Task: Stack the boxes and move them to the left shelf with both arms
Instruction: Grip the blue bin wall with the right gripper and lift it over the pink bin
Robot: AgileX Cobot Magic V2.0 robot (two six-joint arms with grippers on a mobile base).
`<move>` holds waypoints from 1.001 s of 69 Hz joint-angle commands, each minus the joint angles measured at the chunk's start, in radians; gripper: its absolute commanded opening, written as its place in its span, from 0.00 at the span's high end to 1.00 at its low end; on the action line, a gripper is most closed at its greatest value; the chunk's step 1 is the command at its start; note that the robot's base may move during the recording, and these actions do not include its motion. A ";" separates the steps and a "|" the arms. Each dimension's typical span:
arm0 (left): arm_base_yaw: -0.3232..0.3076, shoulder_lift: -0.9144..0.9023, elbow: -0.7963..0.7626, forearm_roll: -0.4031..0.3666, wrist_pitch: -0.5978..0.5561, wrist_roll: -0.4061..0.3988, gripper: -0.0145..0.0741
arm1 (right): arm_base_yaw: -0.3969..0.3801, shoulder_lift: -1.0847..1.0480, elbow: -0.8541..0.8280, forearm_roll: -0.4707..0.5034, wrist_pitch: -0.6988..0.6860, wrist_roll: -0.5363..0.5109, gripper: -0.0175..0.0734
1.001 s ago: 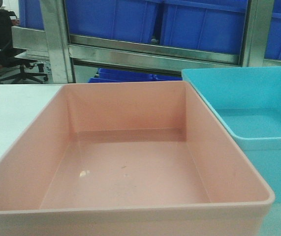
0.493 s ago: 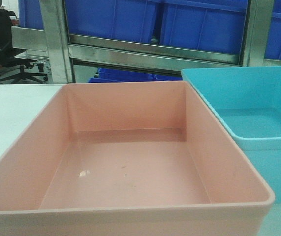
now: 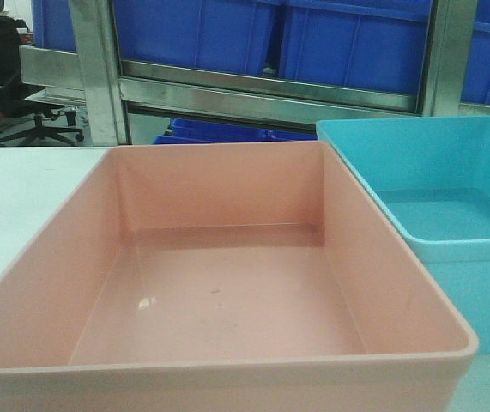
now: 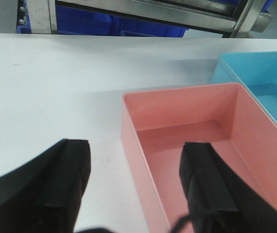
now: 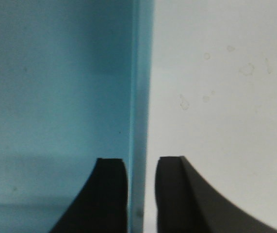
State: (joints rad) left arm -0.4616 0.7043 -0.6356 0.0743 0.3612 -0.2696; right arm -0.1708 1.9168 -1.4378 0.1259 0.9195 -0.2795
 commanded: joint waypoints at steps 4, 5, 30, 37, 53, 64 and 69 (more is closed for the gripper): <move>0.000 0.002 -0.028 -0.005 -0.074 -0.003 0.47 | -0.007 -0.052 -0.029 0.007 -0.004 -0.013 0.75; 0.000 0.002 -0.028 -0.005 -0.074 -0.003 0.47 | -0.007 -0.053 -0.029 0.007 -0.002 -0.013 0.74; 0.000 0.002 -0.028 -0.032 -0.074 -0.003 0.47 | -0.009 -0.122 -0.134 0.007 0.129 -0.013 0.75; 0.000 0.002 -0.028 -0.048 -0.074 -0.003 0.47 | -0.009 -0.150 -0.202 0.007 0.203 -0.011 0.75; 0.000 0.002 -0.028 -0.056 -0.074 -0.003 0.47 | -0.009 -0.226 -0.293 0.009 0.275 0.030 0.75; 0.000 0.002 -0.028 -0.056 -0.074 -0.003 0.47 | -0.004 -0.283 -0.298 0.071 0.317 0.072 0.75; 0.000 0.002 -0.028 -0.056 -0.074 -0.003 0.47 | -0.004 -0.310 -0.298 0.076 0.331 0.096 0.75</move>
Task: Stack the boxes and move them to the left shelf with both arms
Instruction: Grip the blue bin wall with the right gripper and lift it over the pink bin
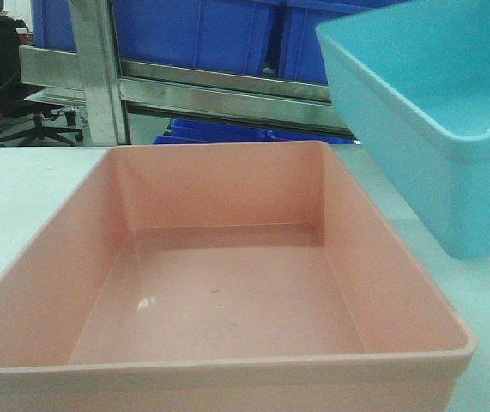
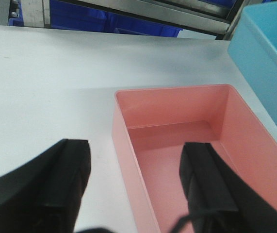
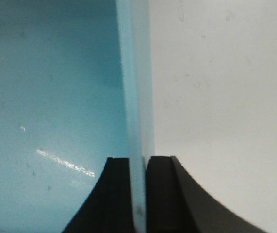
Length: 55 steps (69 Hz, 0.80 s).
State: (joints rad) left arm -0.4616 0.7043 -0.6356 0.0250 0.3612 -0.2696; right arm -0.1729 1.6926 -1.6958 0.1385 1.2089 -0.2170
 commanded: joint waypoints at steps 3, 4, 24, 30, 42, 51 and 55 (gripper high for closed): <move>0.000 0.002 -0.028 -0.006 -0.074 -0.003 0.47 | -0.001 -0.104 -0.040 0.064 0.050 0.057 0.75; 0.000 0.002 -0.028 -0.006 -0.074 -0.003 0.47 | -0.001 -0.109 -0.040 0.064 0.051 0.064 0.75; 0.000 0.002 -0.028 -0.005 -0.076 -0.003 0.47 | 0.037 -0.194 -0.040 0.064 0.118 0.233 0.75; 0.000 0.002 -0.028 0.000 -0.078 -0.003 0.47 | 0.089 -0.197 -0.038 0.064 0.118 0.293 0.75; 0.000 0.002 -0.028 0.003 -0.078 -0.003 0.47 | 0.228 -0.197 -0.037 0.064 0.117 0.404 0.75; 0.000 0.002 -0.028 0.003 -0.078 -0.003 0.47 | 0.317 -0.197 -0.008 0.064 0.117 0.477 0.75; 0.000 0.002 -0.028 0.003 -0.078 -0.003 0.47 | 0.357 -0.197 0.020 0.064 0.117 0.501 0.75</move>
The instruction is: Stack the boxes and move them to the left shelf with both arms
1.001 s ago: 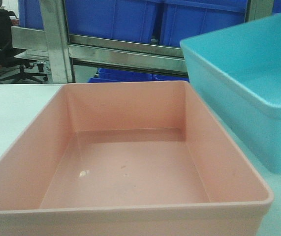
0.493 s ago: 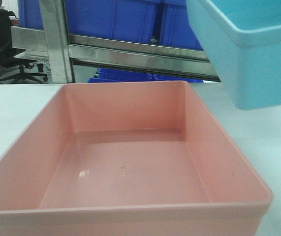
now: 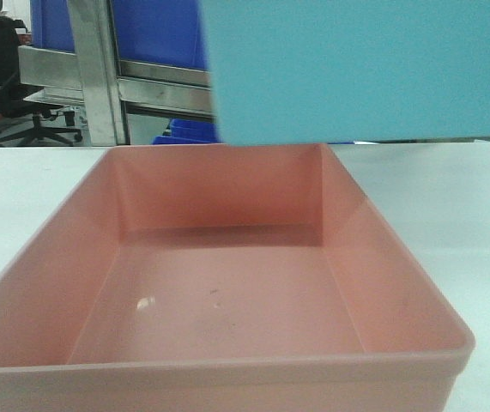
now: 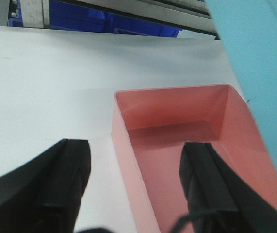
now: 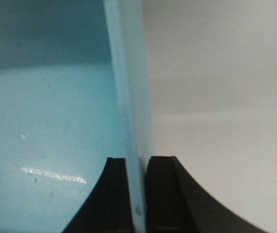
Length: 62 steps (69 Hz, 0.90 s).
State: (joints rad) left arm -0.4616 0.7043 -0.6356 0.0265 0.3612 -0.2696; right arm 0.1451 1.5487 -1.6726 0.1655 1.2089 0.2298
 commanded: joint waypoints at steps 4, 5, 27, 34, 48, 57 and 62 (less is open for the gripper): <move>0.000 0.002 -0.028 0.001 -0.078 -0.003 0.47 | 0.078 -0.053 0.041 0.037 0.111 0.066 0.75; 0.000 0.002 -0.028 0.001 -0.078 -0.003 0.47 | 0.087 -0.053 0.050 0.037 0.108 0.069 0.75; 0.000 0.002 -0.028 0.001 -0.074 -0.003 0.47 | 0.290 -0.059 0.191 0.037 -0.041 0.213 0.75; 0.000 0.002 -0.028 0.001 -0.074 -0.003 0.47 | 0.318 -0.058 0.199 0.037 -0.070 0.238 0.75; 0.000 0.002 -0.028 0.001 -0.074 -0.003 0.47 | 0.320 -0.058 0.199 0.037 -0.106 0.239 0.75; 0.000 0.002 -0.028 0.001 -0.074 -0.003 0.47 | 0.320 -0.054 0.199 0.038 -0.135 0.240 0.75; 0.000 0.002 -0.028 0.001 -0.074 -0.003 0.47 | 0.320 -0.053 0.199 0.038 -0.141 0.241 0.75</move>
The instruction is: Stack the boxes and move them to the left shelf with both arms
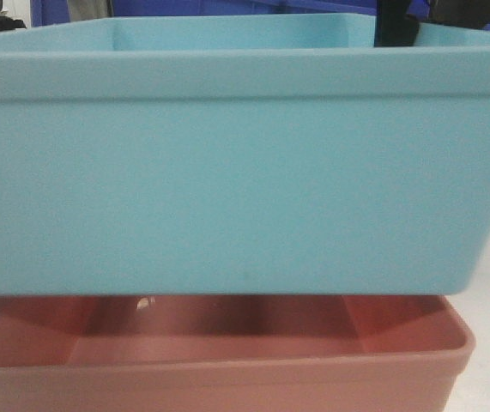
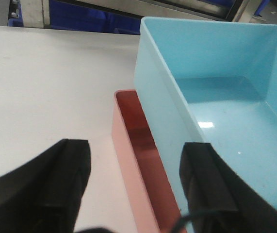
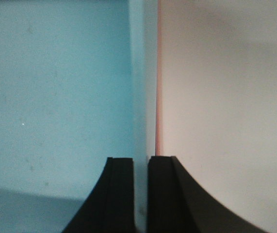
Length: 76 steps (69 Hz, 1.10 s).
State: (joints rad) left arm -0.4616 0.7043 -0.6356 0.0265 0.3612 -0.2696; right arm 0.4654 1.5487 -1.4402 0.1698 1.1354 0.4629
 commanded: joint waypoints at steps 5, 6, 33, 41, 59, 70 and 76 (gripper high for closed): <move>0.000 0.002 -0.028 0.001 -0.074 -0.003 0.47 | 0.000 -0.053 -0.033 0.033 -0.081 0.010 0.75; 0.000 0.002 -0.028 0.001 -0.074 -0.003 0.47 | 0.000 -0.053 -0.033 0.033 -0.084 0.010 0.75; 0.000 0.002 -0.028 0.001 -0.074 -0.003 0.47 | 0.000 -0.053 0.053 0.073 -0.170 -0.004 0.75; 0.000 0.002 -0.028 0.001 -0.074 -0.003 0.47 | 0.000 -0.053 0.055 0.074 -0.175 -0.014 0.75; 0.000 0.002 -0.028 0.001 -0.074 -0.003 0.47 | 0.000 -0.053 0.066 0.074 -0.191 -0.044 0.75; 0.000 0.002 -0.028 0.001 -0.074 -0.003 0.47 | 0.000 -0.053 0.066 0.074 -0.196 -0.047 0.75; 0.000 0.002 -0.028 0.001 -0.074 -0.003 0.47 | 0.000 -0.053 0.067 0.074 -0.196 -0.047 0.75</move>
State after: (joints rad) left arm -0.4537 0.7043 -0.6356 0.0265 0.3612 -0.2696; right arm 0.4654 1.5487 -1.3432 0.1947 1.0064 0.4245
